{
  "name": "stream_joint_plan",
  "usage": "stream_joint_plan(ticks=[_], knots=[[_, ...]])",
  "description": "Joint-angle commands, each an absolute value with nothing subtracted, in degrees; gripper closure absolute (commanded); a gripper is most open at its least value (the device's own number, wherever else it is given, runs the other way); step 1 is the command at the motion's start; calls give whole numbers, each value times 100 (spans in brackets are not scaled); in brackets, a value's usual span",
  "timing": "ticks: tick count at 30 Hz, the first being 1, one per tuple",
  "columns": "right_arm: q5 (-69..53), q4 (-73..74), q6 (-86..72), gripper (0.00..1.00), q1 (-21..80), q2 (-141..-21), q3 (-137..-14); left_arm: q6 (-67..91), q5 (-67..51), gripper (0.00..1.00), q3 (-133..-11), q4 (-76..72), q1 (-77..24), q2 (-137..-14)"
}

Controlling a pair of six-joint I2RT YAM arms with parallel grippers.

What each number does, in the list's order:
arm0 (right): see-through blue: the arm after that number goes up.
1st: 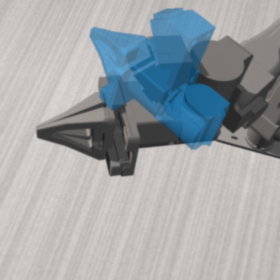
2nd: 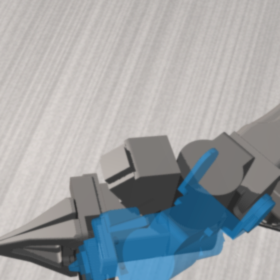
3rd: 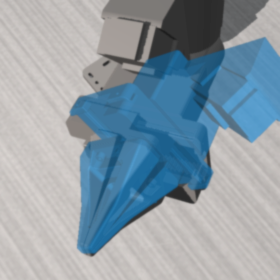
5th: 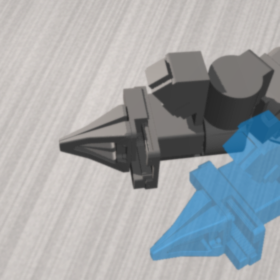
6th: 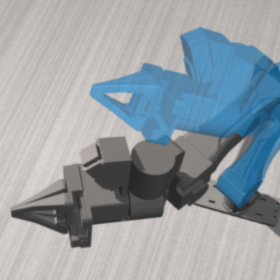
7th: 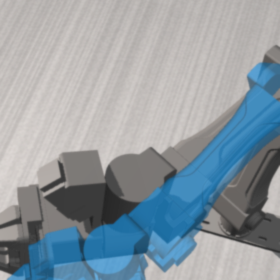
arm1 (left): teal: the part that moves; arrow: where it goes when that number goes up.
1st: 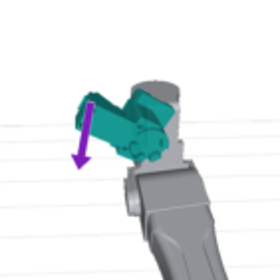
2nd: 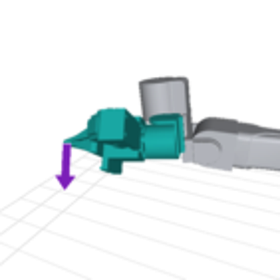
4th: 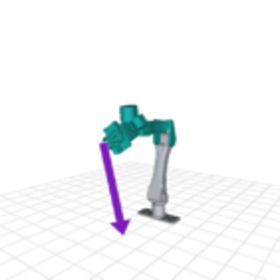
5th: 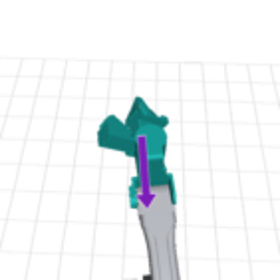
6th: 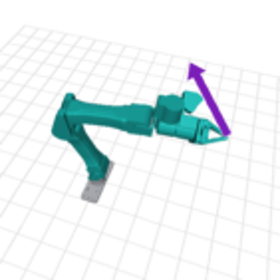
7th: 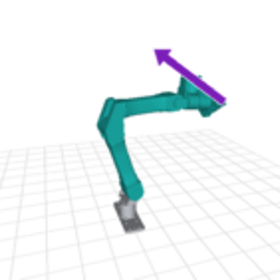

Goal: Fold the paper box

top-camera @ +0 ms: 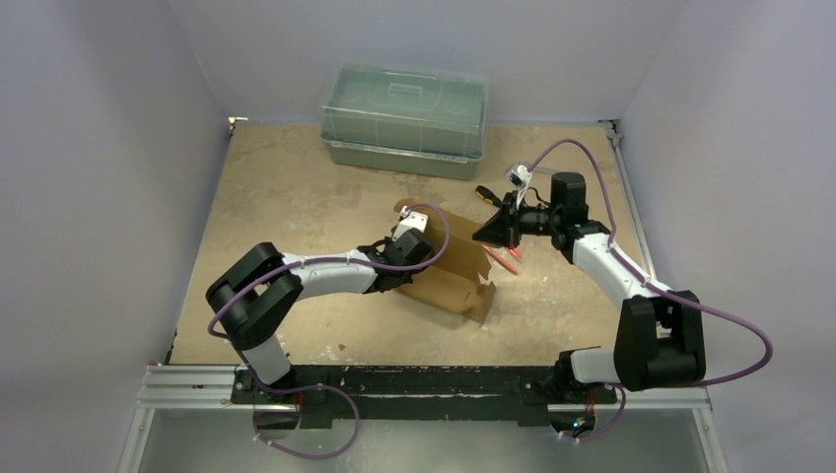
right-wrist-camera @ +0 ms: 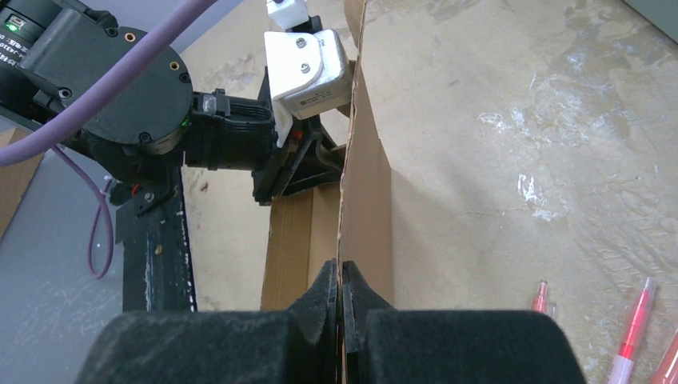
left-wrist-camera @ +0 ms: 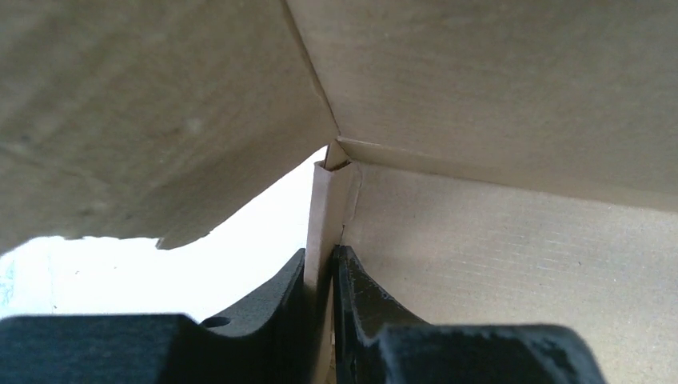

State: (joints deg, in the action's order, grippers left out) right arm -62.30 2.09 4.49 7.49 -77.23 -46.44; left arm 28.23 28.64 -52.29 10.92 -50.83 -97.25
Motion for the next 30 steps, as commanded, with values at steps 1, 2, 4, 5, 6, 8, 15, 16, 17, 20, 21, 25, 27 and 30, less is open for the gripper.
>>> stream_joint_plan(ticks=[1,2,4,5,6,8,15,16,17,20,21,25,27,30], knots=[[-6398,19,396,100,756,-7532,-4640,2677,2996,93,-5286,1320,-5078,-9932],[-6398,18,396,100,753,-7532,-4638,2666,3039,100,-5305,1345,-5078,-9951],[-6398,18,396,100,751,-7534,-4635,2659,3218,100,-5343,1450,-5074,-9996],[-6398,18,396,100,755,-7537,-4637,2643,3306,100,-5374,1534,-5079,-10022],[-6391,18,396,100,750,-7541,-4634,2625,3419,100,-5407,1606,-5088,-10054],[-6390,18,396,100,752,-7541,-4633,2574,3576,100,-5453,1695,-5109,-10103],[-6373,20,396,100,762,-7544,-4632,2574,3464,87,-5571,1817,-5141,-10090],[-6372,18,396,100,759,-7541,-4632,2606,3421,82,-5575,1812,-5140,-10023],[-6372,20,396,100,764,-7548,-4627,2624,3399,79,-5574,1811,-5141,-9958],[-6372,18,404,100,761,-7550,-4628,2643,3375,74,-5625,1842,-5139,-9833],[-6368,18,400,100,764,-7550,-4631,2638,3371,73,-5654,1874,-5141,-9819],[-6355,19,413,100,765,-7546,-4626,2645,3326,73,-5712,1922,-5134,-9734],[-6348,18,422,100,764,-7545,-4632,2677,3328,71,-5726,1943,-5135,-9660],[-6346,18,436,100,764,-7550,-4628,2718,3325,65,-5731,1964,-5141,-9510]])
